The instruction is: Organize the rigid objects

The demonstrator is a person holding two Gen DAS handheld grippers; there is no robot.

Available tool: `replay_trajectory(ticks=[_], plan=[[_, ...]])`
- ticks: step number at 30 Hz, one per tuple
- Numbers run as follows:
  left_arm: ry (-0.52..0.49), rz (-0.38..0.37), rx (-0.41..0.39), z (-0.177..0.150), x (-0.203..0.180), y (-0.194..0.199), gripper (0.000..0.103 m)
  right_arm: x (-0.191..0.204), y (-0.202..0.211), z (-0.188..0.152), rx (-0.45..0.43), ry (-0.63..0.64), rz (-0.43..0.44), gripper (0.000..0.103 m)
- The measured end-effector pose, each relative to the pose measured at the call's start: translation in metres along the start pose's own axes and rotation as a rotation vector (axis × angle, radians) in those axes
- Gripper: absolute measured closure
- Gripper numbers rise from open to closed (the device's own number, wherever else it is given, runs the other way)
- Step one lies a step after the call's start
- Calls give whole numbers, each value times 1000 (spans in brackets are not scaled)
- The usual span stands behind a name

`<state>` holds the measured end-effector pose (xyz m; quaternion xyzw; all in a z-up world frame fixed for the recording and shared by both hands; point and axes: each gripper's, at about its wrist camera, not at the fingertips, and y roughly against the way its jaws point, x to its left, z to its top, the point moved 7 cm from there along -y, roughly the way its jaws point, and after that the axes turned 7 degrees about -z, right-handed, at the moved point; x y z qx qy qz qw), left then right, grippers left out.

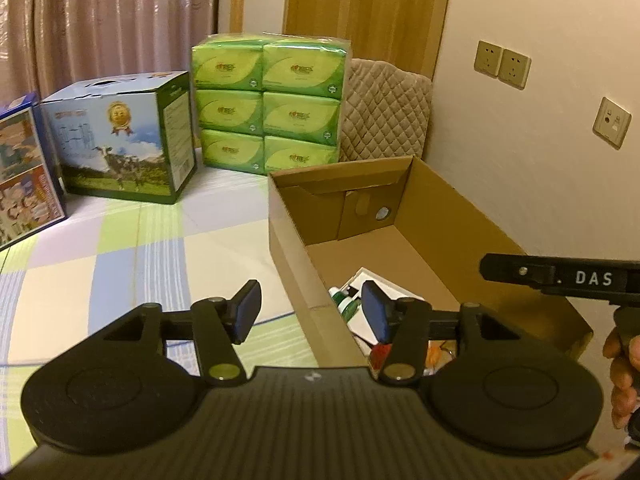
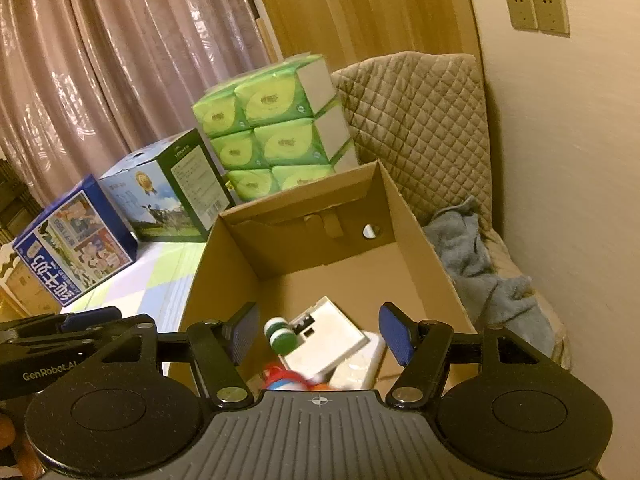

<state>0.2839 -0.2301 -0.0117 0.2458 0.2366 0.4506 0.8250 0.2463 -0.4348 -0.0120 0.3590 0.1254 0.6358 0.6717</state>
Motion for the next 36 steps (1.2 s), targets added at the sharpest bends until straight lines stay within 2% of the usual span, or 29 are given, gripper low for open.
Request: replay_trajectory(ticks=[7,12,14,16,24,29,36], plan=[[1,16,-7,-13,-7,33,49,5,31,-14,3,18,-8,39],[-4,28,-8,-26,-19,59,40,15,56,-26,2,47,-14,39],[1,33,-12,-32,-23,70,30,20,65,-32,3,66,-13,38],[10,42,-16,-37,-26,82,26,23,76,-37,3,84,-15,36],[60,57,-12,-60,-41,126,14,29,117,-54,-14,119,-20,27],[114,62,-28,-71,-46,151,10,32,143,-61,-29,135,-26,20],[143,68,-18,-80,-50,174,8,39,167,-72,-22,164,-35,16]])
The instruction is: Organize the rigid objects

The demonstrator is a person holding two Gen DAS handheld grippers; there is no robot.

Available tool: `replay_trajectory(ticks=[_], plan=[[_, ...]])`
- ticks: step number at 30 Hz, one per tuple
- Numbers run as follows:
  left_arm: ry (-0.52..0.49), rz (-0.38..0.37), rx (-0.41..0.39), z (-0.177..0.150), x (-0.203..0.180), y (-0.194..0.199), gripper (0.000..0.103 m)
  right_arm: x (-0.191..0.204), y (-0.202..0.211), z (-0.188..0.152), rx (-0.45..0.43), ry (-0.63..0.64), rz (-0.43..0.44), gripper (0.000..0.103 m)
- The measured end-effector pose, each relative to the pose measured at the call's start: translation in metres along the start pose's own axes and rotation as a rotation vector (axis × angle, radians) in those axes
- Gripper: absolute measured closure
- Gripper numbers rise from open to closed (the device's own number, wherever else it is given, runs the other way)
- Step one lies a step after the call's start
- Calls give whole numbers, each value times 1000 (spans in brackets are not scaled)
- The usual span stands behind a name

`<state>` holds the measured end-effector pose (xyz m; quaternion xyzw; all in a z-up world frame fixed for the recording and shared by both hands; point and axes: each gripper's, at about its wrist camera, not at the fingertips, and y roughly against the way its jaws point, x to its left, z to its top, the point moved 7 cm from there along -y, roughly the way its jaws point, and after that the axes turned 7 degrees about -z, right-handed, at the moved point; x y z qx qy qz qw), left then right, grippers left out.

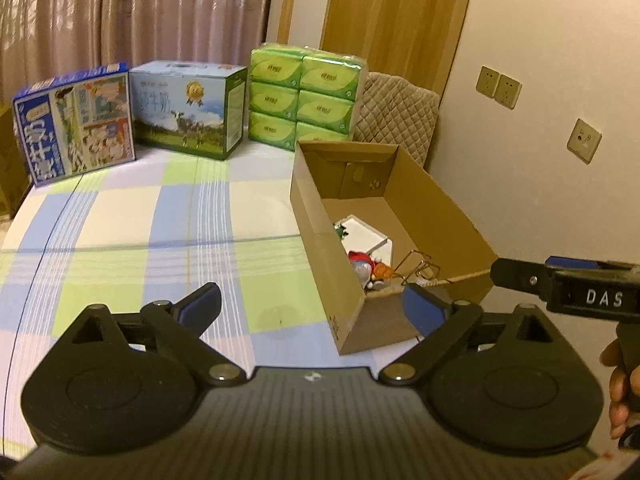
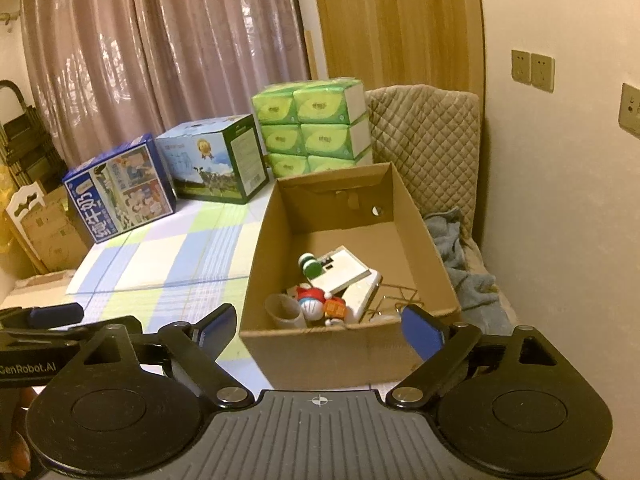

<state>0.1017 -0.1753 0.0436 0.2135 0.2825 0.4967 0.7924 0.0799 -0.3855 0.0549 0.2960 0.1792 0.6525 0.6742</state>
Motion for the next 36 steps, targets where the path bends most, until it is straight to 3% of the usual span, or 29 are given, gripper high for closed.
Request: replay_trajectory(ticks=[14,24,36], plan=[[0,40,27,-27,-5,30,8,-11,29,-36,53,27,-52,16],[-37,30,40,-51,-10,41,7,-2,42,-58,93,32,-13,16],[-3,50,50,-70,-7,51,7,12,56,-72,92,62,-5,16]])
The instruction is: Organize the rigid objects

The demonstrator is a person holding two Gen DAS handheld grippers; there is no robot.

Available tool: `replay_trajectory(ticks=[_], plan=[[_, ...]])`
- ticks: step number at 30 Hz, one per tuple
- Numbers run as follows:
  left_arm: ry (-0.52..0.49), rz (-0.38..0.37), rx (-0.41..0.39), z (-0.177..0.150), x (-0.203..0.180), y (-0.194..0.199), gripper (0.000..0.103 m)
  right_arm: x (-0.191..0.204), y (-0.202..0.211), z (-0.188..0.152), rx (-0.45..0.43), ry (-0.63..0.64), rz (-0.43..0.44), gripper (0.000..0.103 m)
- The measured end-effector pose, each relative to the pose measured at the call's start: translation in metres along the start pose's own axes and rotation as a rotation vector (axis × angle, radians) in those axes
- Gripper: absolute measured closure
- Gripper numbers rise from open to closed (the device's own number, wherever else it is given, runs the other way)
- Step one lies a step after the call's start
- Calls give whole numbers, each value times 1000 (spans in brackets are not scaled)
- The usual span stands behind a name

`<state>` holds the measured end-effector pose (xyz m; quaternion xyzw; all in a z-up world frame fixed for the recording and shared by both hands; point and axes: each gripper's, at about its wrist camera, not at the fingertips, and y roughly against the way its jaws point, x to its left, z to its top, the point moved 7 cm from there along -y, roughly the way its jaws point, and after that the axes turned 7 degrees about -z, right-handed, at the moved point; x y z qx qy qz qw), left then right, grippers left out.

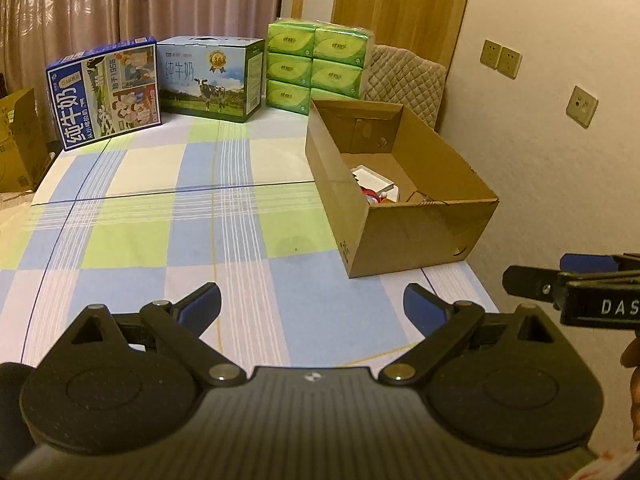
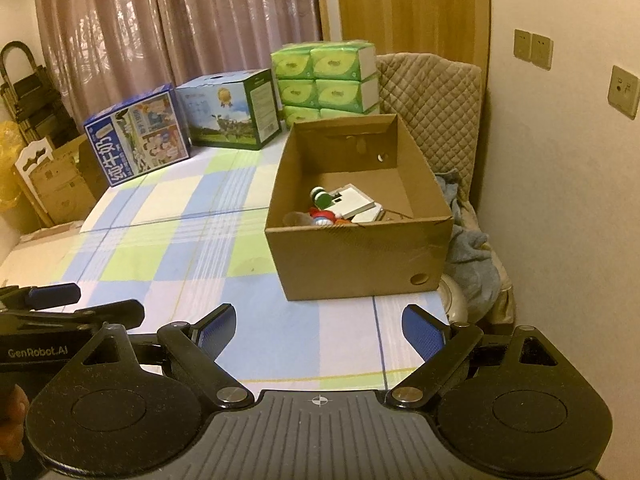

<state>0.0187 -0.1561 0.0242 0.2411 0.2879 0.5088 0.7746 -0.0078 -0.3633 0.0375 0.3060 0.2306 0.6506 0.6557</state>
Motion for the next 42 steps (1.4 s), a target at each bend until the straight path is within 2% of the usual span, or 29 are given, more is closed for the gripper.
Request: replay_trajectory(ticks=[42], plan=[[5,-2,2,-2,-1,1,7,-4,-4,-5,5,-21,-12,16]])
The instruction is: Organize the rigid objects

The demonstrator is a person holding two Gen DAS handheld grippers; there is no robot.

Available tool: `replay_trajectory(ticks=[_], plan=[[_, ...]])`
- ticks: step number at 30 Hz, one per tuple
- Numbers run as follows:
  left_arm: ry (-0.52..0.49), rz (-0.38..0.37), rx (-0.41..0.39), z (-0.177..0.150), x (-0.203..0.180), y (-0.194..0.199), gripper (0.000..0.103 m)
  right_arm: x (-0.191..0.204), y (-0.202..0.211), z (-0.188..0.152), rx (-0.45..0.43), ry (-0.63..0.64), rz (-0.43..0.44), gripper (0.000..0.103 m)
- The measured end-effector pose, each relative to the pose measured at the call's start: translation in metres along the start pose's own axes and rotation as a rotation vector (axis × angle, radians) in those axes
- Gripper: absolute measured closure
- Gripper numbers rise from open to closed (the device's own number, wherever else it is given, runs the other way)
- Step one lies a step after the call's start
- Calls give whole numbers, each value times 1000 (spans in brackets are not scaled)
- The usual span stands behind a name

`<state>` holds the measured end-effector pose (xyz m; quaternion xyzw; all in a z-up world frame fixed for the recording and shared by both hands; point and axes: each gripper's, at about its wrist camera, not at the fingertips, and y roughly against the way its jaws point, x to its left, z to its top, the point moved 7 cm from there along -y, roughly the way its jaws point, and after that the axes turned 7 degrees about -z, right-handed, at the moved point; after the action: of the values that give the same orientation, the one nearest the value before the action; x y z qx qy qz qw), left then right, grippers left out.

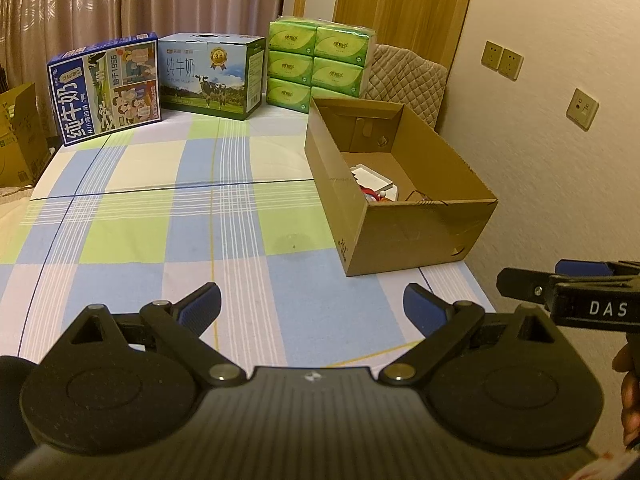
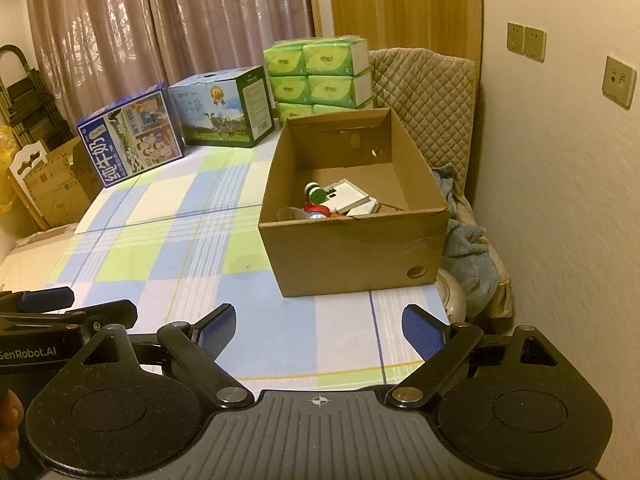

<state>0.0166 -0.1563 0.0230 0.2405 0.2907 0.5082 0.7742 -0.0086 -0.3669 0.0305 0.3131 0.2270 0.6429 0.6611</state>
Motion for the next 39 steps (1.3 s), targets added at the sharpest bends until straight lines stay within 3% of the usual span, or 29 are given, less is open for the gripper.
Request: replay_trajectory(ticks=[39], plan=[[21,-2,0,0,0,-2,7,3,0,-1,1,7,1,16]])
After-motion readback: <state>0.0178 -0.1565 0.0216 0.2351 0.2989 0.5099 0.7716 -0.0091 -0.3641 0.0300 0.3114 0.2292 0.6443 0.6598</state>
